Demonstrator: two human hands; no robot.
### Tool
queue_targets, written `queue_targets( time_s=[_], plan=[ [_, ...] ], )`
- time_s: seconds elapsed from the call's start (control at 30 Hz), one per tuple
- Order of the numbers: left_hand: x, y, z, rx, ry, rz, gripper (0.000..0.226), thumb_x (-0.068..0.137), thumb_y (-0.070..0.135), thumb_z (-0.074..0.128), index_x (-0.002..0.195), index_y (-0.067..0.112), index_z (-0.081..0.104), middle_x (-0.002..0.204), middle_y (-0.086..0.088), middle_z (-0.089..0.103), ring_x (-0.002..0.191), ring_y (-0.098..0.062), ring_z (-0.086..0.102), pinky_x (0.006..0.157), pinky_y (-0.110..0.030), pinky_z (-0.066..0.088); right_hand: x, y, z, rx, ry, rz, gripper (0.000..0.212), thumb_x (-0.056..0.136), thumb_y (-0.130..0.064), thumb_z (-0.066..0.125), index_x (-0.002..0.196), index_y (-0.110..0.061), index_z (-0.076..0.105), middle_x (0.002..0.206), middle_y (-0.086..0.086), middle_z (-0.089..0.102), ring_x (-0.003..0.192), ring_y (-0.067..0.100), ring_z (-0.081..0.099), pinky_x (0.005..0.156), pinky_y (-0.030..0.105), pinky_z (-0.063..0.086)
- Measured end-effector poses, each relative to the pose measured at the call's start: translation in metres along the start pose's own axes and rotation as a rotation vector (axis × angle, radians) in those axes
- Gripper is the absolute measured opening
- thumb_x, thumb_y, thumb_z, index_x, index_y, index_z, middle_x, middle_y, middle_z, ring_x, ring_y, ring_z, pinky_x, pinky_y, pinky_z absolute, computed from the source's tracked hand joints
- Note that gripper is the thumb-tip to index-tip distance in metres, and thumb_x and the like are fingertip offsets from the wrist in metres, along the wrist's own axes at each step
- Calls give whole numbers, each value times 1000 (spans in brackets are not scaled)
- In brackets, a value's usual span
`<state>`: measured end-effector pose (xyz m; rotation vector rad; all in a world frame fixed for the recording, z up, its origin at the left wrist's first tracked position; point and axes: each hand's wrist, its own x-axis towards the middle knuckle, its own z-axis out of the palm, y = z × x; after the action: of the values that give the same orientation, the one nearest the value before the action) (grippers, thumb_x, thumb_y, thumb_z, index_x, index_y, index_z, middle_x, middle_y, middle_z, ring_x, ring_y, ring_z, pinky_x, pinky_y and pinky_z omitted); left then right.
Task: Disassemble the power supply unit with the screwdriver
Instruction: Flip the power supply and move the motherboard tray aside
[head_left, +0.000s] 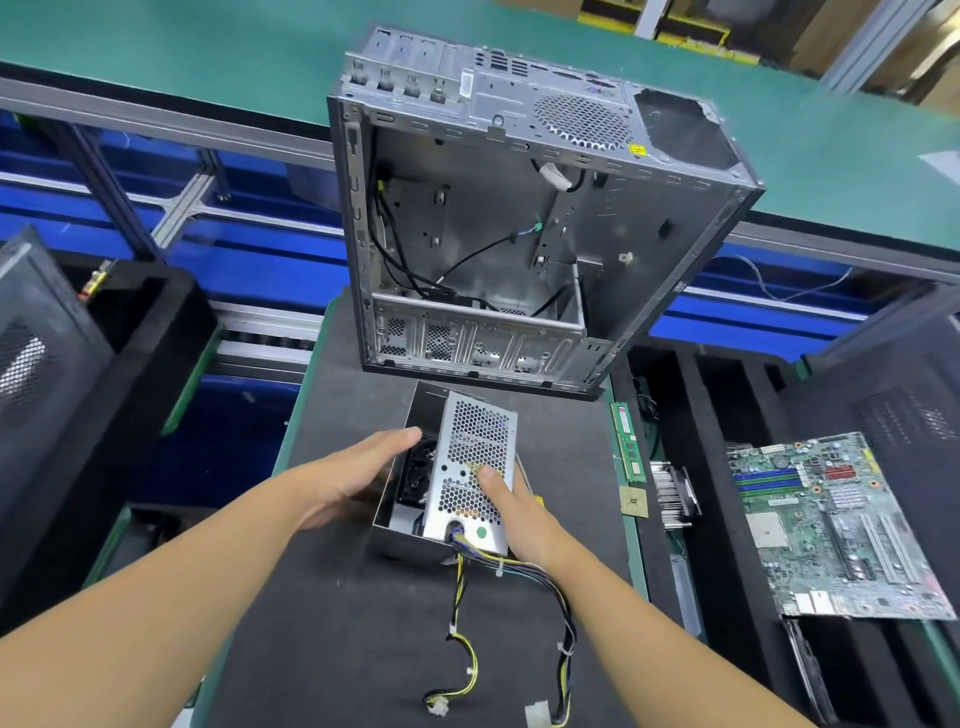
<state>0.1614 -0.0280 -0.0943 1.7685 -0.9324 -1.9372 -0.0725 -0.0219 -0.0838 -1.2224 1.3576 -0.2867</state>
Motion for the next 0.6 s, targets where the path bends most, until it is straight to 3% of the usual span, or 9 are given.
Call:
queue_targets(
  time_s=[0.1, 0.17, 0.27, 0.33, 0.4, 0.47, 0.5, 0.53, 0.6],
  plan=[
    [1, 1, 7, -17, -1, 28, 116, 37, 97, 63, 139, 49, 38, 153, 10, 38, 138, -18, 37, 120, -54, 17, -3, -1, 1, 29, -13, -17, 58, 97, -63, 32, 150, -44, 20, 115, -42, 34, 114, -10, 30, 66, -4, 29],
    [1, 4, 17, 25, -2, 46, 130, 42, 93, 66, 152, 39, 21, 145, 10, 40, 127, -14, 40, 111, -42, 29, -4, -3, 2, 60, -33, -48, 50, 100, -56, 35, 146, -42, 26, 116, -40, 41, 109, -18, 46, 61, -10, 30],
    [2, 2, 27, 13, 21, 84, 119, 60, 82, 70, 154, 33, 17, 137, 7, 48, 101, -2, 49, 75, -19, 35, -5, -5, 6, 145, -42, -83, 39, 104, -41, 39, 141, -33, 35, 115, -30, 53, 85, -30, 53, 61, -7, 36],
    [3, -1, 29, -16, 54, 103, 116, 60, 82, 70, 154, 34, 21, 136, 10, 49, 96, 3, 49, 69, -16, 32, -4, -5, 7, 205, -40, -94, 37, 104, -36, 41, 141, -28, 38, 114, -26, 57, 84, -26, 57, 61, -4, 40],
    [2, -2, 29, -21, 61, 103, 115, 59, 82, 69, 153, 36, 21, 119, 21, 52, 90, 11, 48, 66, -15, 32, -2, -5, 9, 281, -53, -88, 37, 104, -34, 43, 140, -27, 39, 116, -21, 60, 89, -18, 62, 66, 0, 44],
    [1, 3, 28, 17, 72, 121, 113, 56, 83, 67, 151, 38, 24, 99, 35, 53, 82, 15, 55, 64, -14, 36, 0, -1, 14, 396, -48, -99, 39, 104, -29, 46, 142, -24, 41, 121, -11, 65, 102, -4, 65, 82, 12, 51],
    [1, 6, 27, 44, 89, 130, 112, 54, 86, 68, 148, 39, 28, 96, 37, 55, 81, 14, 59, 65, -14, 39, 3, 2, 18, 503, -46, -95, 40, 102, -25, 48, 142, -23, 42, 125, -4, 66, 110, 7, 65, 94, 25, 52],
    [1, 10, 25, 69, 108, 136, 113, 53, 87, 69, 147, 39, 30, 97, 34, 58, 82, 11, 63, 66, -15, 43, 5, 5, 24, 639, -54, -73, 43, 100, -22, 52, 142, -22, 44, 127, 2, 66, 116, 18, 64, 102, 39, 49],
    [-4, 15, 19, 122, 136, 139, 114, 51, 84, 69, 148, 38, 31, 104, 25, 61, 85, 5, 67, 68, -19, 47, 9, 8, 33, 878, -89, -30, 49, 91, -16, 59, 139, -19, 47, 128, 11, 65, 118, 31, 62, 103, 52, 45]
  ],
)
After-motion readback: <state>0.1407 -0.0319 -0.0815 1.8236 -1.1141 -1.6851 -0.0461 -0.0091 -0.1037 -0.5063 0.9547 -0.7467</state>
